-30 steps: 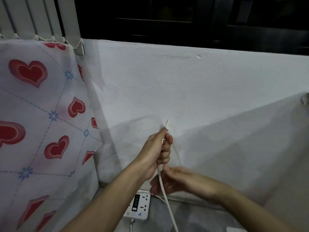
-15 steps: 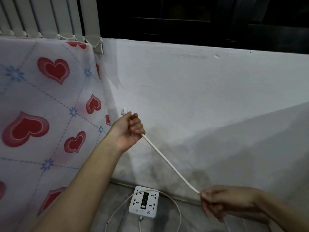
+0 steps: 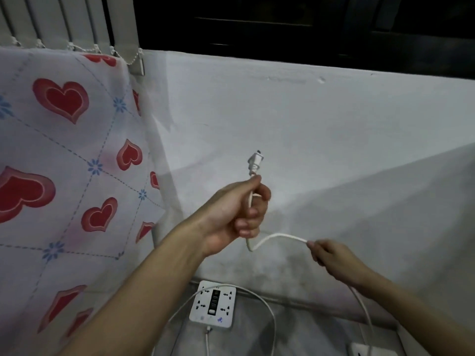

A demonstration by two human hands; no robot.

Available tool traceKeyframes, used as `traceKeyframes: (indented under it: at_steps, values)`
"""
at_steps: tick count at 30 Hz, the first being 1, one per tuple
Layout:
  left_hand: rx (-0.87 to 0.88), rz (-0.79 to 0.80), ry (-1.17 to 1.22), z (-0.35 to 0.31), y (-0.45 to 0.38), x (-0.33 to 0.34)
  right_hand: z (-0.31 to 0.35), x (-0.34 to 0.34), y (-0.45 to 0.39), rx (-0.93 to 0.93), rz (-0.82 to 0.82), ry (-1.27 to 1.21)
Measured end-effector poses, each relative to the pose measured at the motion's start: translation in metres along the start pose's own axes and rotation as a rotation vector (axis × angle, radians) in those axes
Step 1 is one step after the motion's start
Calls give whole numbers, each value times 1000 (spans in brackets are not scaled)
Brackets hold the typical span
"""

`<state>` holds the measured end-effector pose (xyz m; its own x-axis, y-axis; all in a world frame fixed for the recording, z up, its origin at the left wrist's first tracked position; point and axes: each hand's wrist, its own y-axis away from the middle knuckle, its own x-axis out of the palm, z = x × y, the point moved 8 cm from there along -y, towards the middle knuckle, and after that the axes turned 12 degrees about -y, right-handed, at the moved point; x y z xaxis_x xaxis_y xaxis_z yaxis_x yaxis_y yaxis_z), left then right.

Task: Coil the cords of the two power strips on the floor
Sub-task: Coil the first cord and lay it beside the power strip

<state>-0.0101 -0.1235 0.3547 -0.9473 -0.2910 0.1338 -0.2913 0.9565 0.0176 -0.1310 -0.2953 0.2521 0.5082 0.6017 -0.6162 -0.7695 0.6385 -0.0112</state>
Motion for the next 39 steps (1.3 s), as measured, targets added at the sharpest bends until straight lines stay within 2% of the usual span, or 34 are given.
traceKeyframes:
  at_steps: [3,6,9,12,14,17,20,22,30,32,35,37,39]
  values:
    - [-71,51,-228,17,7,27,9,-6,-10,14,-144,-163]
    - [-42,-10,-238,24,3,32,11,-3,-16,66,-166,-390]
    - [100,-236,24,8,-5,0,14,0,-18,75,-65,-567]
    - [219,-390,218,-20,-7,-47,10,-3,-12,31,98,-547]
    - [272,-447,206,-43,-8,-70,1,2,-2,35,271,-477]
    - [330,-484,137,-73,-14,-89,-18,9,13,115,491,-500]
    - [419,-509,119,-102,-10,-104,-36,9,26,193,616,-508]
    - [454,-514,124,-112,-8,-110,-49,5,30,230,637,-501]
    - [490,-534,175,-130,9,-126,-87,-9,22,313,490,-299]
    - [494,-517,126,-132,12,-113,-82,-21,12,258,325,-228]
    - [422,-458,-1,-108,12,-70,-53,-51,-2,119,-53,-215]
    - [306,-384,-140,-64,10,-34,-28,-51,-7,44,-169,-301]
    - [163,-285,-298,-13,7,3,-1,-36,-9,-29,-216,-364]
